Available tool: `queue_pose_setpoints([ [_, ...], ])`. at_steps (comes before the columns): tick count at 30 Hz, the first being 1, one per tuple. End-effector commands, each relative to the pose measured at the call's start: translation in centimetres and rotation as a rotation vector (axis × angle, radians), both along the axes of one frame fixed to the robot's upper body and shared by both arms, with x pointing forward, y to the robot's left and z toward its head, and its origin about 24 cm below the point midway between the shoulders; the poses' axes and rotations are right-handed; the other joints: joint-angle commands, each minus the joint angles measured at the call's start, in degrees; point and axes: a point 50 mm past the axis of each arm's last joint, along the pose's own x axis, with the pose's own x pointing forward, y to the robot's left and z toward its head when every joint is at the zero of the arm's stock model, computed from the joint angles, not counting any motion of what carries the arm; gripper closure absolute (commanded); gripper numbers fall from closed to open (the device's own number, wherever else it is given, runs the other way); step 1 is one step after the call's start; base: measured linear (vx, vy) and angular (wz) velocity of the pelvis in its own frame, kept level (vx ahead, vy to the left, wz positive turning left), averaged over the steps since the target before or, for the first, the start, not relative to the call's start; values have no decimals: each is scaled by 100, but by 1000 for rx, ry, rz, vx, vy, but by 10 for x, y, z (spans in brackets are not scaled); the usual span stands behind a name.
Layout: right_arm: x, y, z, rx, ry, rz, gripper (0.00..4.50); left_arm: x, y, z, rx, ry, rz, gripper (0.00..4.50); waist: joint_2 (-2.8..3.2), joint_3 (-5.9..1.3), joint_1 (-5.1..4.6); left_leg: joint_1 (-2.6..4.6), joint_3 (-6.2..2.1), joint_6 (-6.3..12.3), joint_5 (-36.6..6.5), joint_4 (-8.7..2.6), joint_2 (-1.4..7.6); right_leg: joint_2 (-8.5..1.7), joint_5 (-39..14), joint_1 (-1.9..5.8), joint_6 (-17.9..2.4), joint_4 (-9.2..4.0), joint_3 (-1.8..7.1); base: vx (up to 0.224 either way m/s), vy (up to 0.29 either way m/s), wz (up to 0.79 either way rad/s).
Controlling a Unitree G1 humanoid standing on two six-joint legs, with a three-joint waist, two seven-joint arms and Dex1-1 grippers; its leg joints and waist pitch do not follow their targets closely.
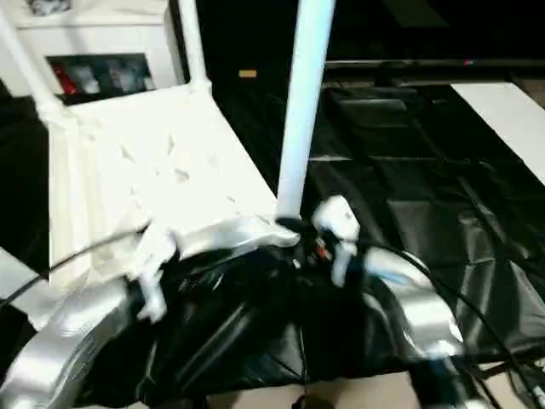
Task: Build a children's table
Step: Rotate table base
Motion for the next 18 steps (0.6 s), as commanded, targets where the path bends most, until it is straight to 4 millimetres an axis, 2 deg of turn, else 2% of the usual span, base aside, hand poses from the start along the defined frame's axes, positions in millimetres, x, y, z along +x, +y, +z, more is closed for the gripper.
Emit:
queue_pose_setpoints([
  [1,13,-2,1,-14,-20,-102,135,-10,9,5,3,16,5,237,-5,-220,-9,124,-173,-193,-2523,-578,261,-193,-2712,77,-781,-544,239,0,0,0],
  [2,13,-2,1,-14,-20,-102,135,-10,9,5,3,16,5,222,-18,-233,-14,128,-177,-224,-2521,-568,263,-202,-2702,74,-797,-522,239,0,0,0],
  [3,20,-1,1,-14,-27,-151,135,-16,17,5,15,32,7,213,-22,-215,-21,120,-179,-239,-2533,-585,256,-194,-2723,76,-773,-537,240,0,0,0],
  [6,29,-1,-1,-25,-27,-211,135,-28,29,4,41,79,-31,203,1,-213,-11,163,-175,-298,-2608,-581,249,-177,-2709,40,-734,-531,255,0,0,0],
  [8,37,-1,-2,-41,-24,-264,135,-37,39,6,62,106,-67,171,9,-211,-24,133,-182,-340,-2595,-597,243,-165,-2606,45,-773,-499,279,0,0,0],
  [10,46,0,-3,-45,-23,-324,135,-43,50,8,80,128,-81,162,14,-213,-38,144,-171,-367,-2594,-592,228,-131,-2548,18,-801,-487,319,0,0,0],
  [12,51,1,-3,-45,-16,-360,135,-47,56,9,92,146,-85,154,32,-222,-22,208,-132,-393,-2602,-576,234,-97,-2318,-16,-849,-482,344,0,0,0],
  [13,54,1,-3,-48,-19,-380,135,-49,60,11,101,157,-91,138,25,-229,-18,209,-127,-396,-2573,-566,229,-100,-2246,-20,-880,-464,349,0,0,0],
  [15,59,1,-2,-52,-23,-413,135,-54,67,12,120,179,-103,125,34,-238,-25,159,-142,-384,-2484,-580,228,-105,-2143,34,-903,-430,340,0,0,0],
  [16,65,-1,-1,-57,-32,-452,135,-60,76,13,138,204,-110,125,29,-237,-19,186,-121,-369,-2468,-569,223,-102,-2109,8,-918,-441,347,0,0,0],
  [18,70,-5,1,-58,-39,-491,135,-62,83,16,147,213,-106,107,33,-247,-32,162,-124,-352,-2405,-572,220,-100,-2053,41,-952,-413,340,0,0,0],
])
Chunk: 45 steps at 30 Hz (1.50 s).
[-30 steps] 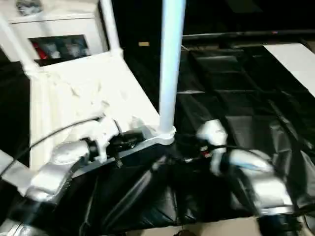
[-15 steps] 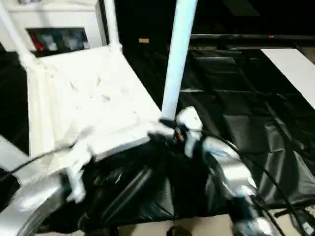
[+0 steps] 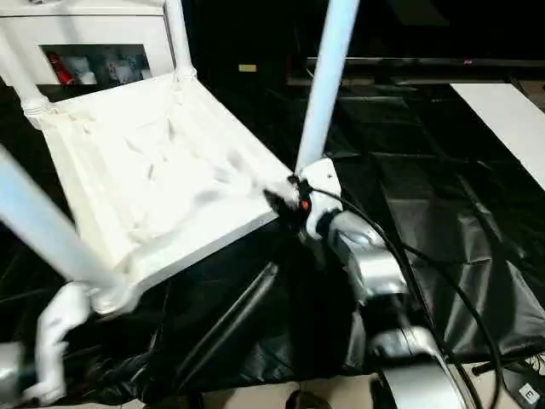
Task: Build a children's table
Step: Rotate table base
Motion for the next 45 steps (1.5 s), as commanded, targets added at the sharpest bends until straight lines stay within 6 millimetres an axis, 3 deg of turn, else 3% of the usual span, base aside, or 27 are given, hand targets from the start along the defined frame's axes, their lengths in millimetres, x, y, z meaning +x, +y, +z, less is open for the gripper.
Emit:
queue_pose_setpoints([
  [1,9,-15,4,-15,-20,-110,135,-2,8,8,3,-7,-2,93,73,-282,-16,216,-107,-324,-2426,-536,229,-179,-2020,51,-956,-434,221,0,0,0],
  [7,20,-33,6,-3,-22,-247,135,0,33,25,32,-31,28,48,75,-318,15,218,-70,-266,-2139,-498,204,-155,-1544,93,-1081,-374,215,0,0,0],
  [8,19,-33,6,1,-26,-230,135,7,38,28,45,-89,53,42,54,-333,19,210,-66,-221,-2014,-488,206,-149,-1382,112,-1091,-357,214,0,0,0],
  [10,16,-31,5,8,-33,-193,135,18,37,37,3,-174,89,30,72,-353,28,193,-61,-158,-1792,-476,199,-144,-1144,142,-1124,-323,210,0,0,0],
  [12,11,-28,4,4,-42,-149,135,28,28,46,-86,-216,81,7,85,-380,49,200,-53,-143,-1559,-455,199,-141,-789,168,-1208,-274,207,0,0,0],
  [15,7,-30,1,-37,-64,-139,135,36,14,49,-151,-241,39,1,58,-403,47,139,-59,-93,-1227,-426,183,-140,-369,233,-1340,-207,184,0,0,0],
  [19,-7,-39,0,-49,-77,-140,135,57,-9,42,-227,-303,30,1,129,-416,47,172,-55,-107,-1408,-402,184,-158,-664,244,-1309,-256,204,0,0,0],
  [21,-10,-40,-1,-55,-77,-135,135,62,-13,41,-247,-315,36,1,87,-420,49,155,-62,-120,-1457,-407,177,-162,-776,263,-1271,-269,203,0,0,0],
  [24,-24,-44,-8,-86,-40,-144,135,73,-36,38,-341,-322,13,1,135,-399,53,171,-73,-180,-1683,-421,175,-154,-1138,253,-1148,-326,207,0,0,0],
  [27,-26,-48,-20,-137,5,-199,135,78,-53,39,-404,-321,-19,1,126,-419,43,184,-88,-261,-1824,-425,181,-166,-1336,240,-1182,-338,193,0,0,0],
  [28,-25,-46,-24,-146,20,-220,135,82,-66,39,-423,-324,-55,1,148,-428,40,179,-90,-266,-1855,-412,173,-172,-1414,237,-1180,-340,194,0,0,0],
  [30,-25,-46,-24,-146,20,-220,135,82,-66,39,-423,-324,-56,1,126,-423,34,169,-91,-248,-1843,-410,169,-170,-1464,242,-1151,-348,190,0,0,0],
  [32,-23,-39,-28,-161,37,-216,135,85,-81,40,-451,-321,-96,1,120,-428,28,151,-93,-210,-1776,-405,169,-171,-1457,249,-1126,-346,193,0,0,0],
  [33,-23,-35,-29,-162,43,-204,135,86,-86,40,-461,-318,-108,1,151,-446,35,171,-88,-214,-1750,-392,165,-169,-1446,240,-1145,-343,190,0,0,0],
  [36,-18,-24,-30,-169,56,-175,135,86,-102,40,-485,-272,-159,1,88,-452,21,129,-95,-183,-1642,-390,167,-175,-1353,272,-1185,-320,179,0,0,0],
  [37,-17,-22,-30,-172,57,-171,135,86,-106,40,-483,-267,-165,1,93,-460,10,105,-111,-180,-1563,-390,165,-182,-1341,303,-1168,-299,169,0,0,0],
  [38,-15,-19,-29,-171,55,-166,135,85,-112,39,-485,-261,-179,1,70,-450,-4,118,-100,-155,-1591,-385,170,-182,-1391,274,-1162,-317,173,0,0,0],
  [45,-13,6,-32,-131,63,-84,135,82,-132,38,-505,-255,-195,1,84,-445,-74,110,-104,-115,-1640,-373,171,-183,-1407,282,-1191,-324,169,0,0,0],
])
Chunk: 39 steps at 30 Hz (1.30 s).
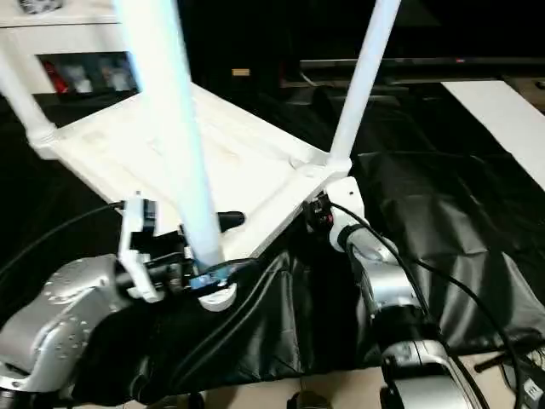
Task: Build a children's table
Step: Rotate table base
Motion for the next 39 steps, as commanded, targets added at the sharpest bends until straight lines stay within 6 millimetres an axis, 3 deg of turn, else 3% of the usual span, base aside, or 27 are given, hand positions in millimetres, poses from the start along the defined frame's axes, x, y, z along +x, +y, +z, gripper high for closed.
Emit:
queue_pose_setpoints([
  [1,3,40,7,32,-29,150,135,-8,-24,1,-5,-1,-103,1,12,-398,51,49,-111,-70,-1686,-437,150,-200,-1504,279,-1127,-413,160,0,0,0],
  [5,2,61,11,45,-48,237,135,-10,-36,4,-30,-11,-125,1,-13,-385,4,6,-145,-117,-1803,-460,147,-209,-1922,302,-957,-448,133,-7,1,-5],
  [10,1,72,14,54,-64,289,135,-11,-43,5,-36,-23,-127,1,-44,-404,-79,-20,-166,-71,-1791,-444,138,-218,-1931,305,-943,-452,124,0,0,0],
  [11,0,75,14,56,-69,303,135,-12,-45,5,-39,-24,-126,1,-36,-407,-80,-12,-155,-42,-1750,-432,141,-218,-1862,292,-976,-457,130,0,0,0],
  [12,-1,79,15,69,-71,329,135,-13,-47,6,-42,-26,-125,1,-74,-414,-77,-1,-139,8,-1685,-414,140,-214,-1751,279,-1024,-458,137,0,0,0],
  [17,-1,82,13,60,-70,330,135,-10,-47,4,-28,-42,-80,1,-29,-443,-39,37,-108,159,-1308,-373,156,-189,-1112,260,-1291,-399,146,0,0,0],
  [18,0,81,13,56,-68,315,135,-3,-43,2,-1,-54,-23,1,-11,-470,-29,36,-104,214,-1136,-352,153,-179,-729,275,-1388,-352,145,0,0,0],
  [20,3,76,14,49,-70,279,135,9,-34,-4,60,-72,74,1,5,-451,-28,44,-96,292,-1164,-359,152,-158,-616,260,-1463,-355,131,0,0,0],
  [21,4,75,14,48,-70,275,135,10,-33,-4,66,-73,84,1,5,-453,-23,58,-91,295,-1208,-356,144,-153,-666,258,-1459,-363,131,0,0,0],
  [23,8,65,14,35,-69,208,135,22,-18,-9,128,-90,170,1,58,-445,22,85,-102,177,-1403,-369,145,-170,-974,256,-1377,-386,134,0,0,0],
  [26,10,56,14,35,-73,164,135,27,-7,-11,163,-98,206,1,58,-448,83,127,-94,27,-1581,-384,156,-161,-1115,222,-1327,-399,143,0,0,0],
  [27,11,48,14,40,-76,129,135,31,4,-13,196,-99,237,1,93,-450,96,132,-97,-2,-1602,-383,151,-157,-1105,220,-1321,-389,141,0,0,0],
  [30,11,40,14,46,-76,103,135,33,14,-14,222,-108,255,1,89,-456,105,116,-109,-76,-1721,-398,137,-157,-1211,243,-1235,-387,130,0,0,0],
  [34,7,22,10,27,-75,77,135,39,35,-20,259,-70,323,1,97,-449,108,140,-109,-157,-2022,-401,121,-159,-1759,205,-1076,-461,125,0,0,0],
  [39,-3,7,13,31,-88,136,135,48,46,-29,330,-55,359,1,97,-466,130,151,-126,-150,-2191,-394,110,-148,-2116,185,-883,-508,116,0,0,0],
])
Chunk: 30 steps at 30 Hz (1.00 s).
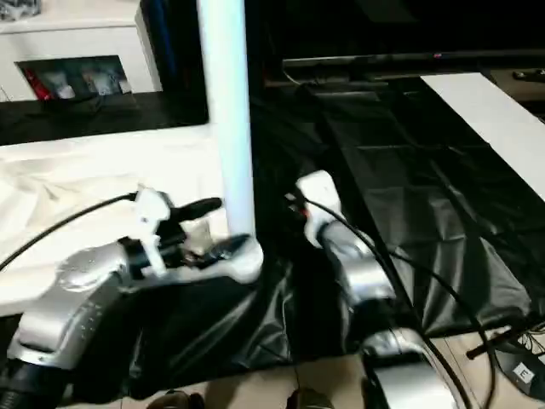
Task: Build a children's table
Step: Rotate table base
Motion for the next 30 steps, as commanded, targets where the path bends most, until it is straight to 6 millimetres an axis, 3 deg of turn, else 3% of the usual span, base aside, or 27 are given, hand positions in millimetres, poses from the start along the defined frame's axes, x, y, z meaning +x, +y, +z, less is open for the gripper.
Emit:
queue_pose_setpoints([
  [1,-1,-4,14,19,-46,57,135,3,5,-1,31,3,4,1,64,-459,44,116,-93,-99,-2157,-413,101,-173,-2272,315,-823,-504,142,0,0,0],
  [6,-16,-13,22,32,-34,201,135,0,6,-13,127,35,-126,1,89,-471,80,129,-102,-54,-2254,-417,115,-172,-2329,289,-817,-529,139,0,0,0],
  [7,-21,-16,24,25,-29,250,135,0,7,-17,144,57,-162,19,130,-467,98,149,-98,-35,-2325,-415,103,-161,-2426,282,-777,-569,134,0,0,0],
  [8,-22,-16,25,22,-29,257,135,0,8,-17,149,59,-167,30,114,-476,118,143,-100,-22,-2309,-410,110,-175,-2411,280,-780,-538,150,0,0,0],
  [9,-26,-19,27,12,-26,285,135,2,9,-19,169,68,-186,38,158,-472,119,146,-101,-9,-2322,-412,99,-173,-2461,277,-783,-554,146,0,0,0],
  [10,-34,-27,31,-5,-17,339,135,6,14,-23,216,87,-223,41,151,-470,117,147,-92,5,-2347,-403,83,-154,-2605,277,-697,-597,138,0,0,0],
  [11,-36,-31,33,-13,-11,353,135,9,16,-25,241,93,-237,51,202,-492,150,185,-89,5,-2341,-385,80,-158,-2694,252,-655,-597,148,0,0,0],
  [14,-45,-39,38,-18,19,401,135,16,23,-29,309,123,-247,81,188,-507,152,123,-113,14,-2204,-395,79,-177,-2767,313,-583,-590,125,0,0,0],
  [15,-46,-39,39,-20,22,408,109,17,24,-29,318,127,-248,93,192,-503,159,124,-116,16,-2197,-396,80,-184,-2825,303,-577,-598,124,0,0,0],
  [19,-52,-43,45,-33,49,446,97,25,29,-30,335,163,-269,124,207,-518,132,104,-131,36,-2130,-377,68,-206,-3017,310,-565,-617,99,0,0,0],
  [20,-53,-43,46,-33,52,451,72,25,29,-30,332,167,-278,132,191,-521,126,104,-128,54,-2097,-367,59,-201,-3117,304,-535,-633,92,0,0,0],
  [22,-54,-43,46,-34,55,455,63,26,29,-30,330,168,-289,147,200,-517,115,108,-131,65,-2098,-359,59,-203,-3204,284,-545,-650,83,0,0,0],
  [23,-56,-43,47,-31,65,464,52,29,29,-29,328,173,-300,170,171,-525,110,114,-127,69,-2092,-349,61,-200,-3237,279,-530,-653,80,0,0,0],
  [27,-57,-39,48,-29,72,482,20,31,29,-27,295,198,-309,194,226,-531,113,131,-141,55,-2149,-357,75,-204,-3186,268,-573,-651,71,0,0,0],
  [30,-57,-39,49,-27,77,486,3,32,29,-27,289,211,-321,220,204,-523,104,120,-147,44,-2257,-377,86,-210,-3106,281,-649,-651,63,0,0,0],
])
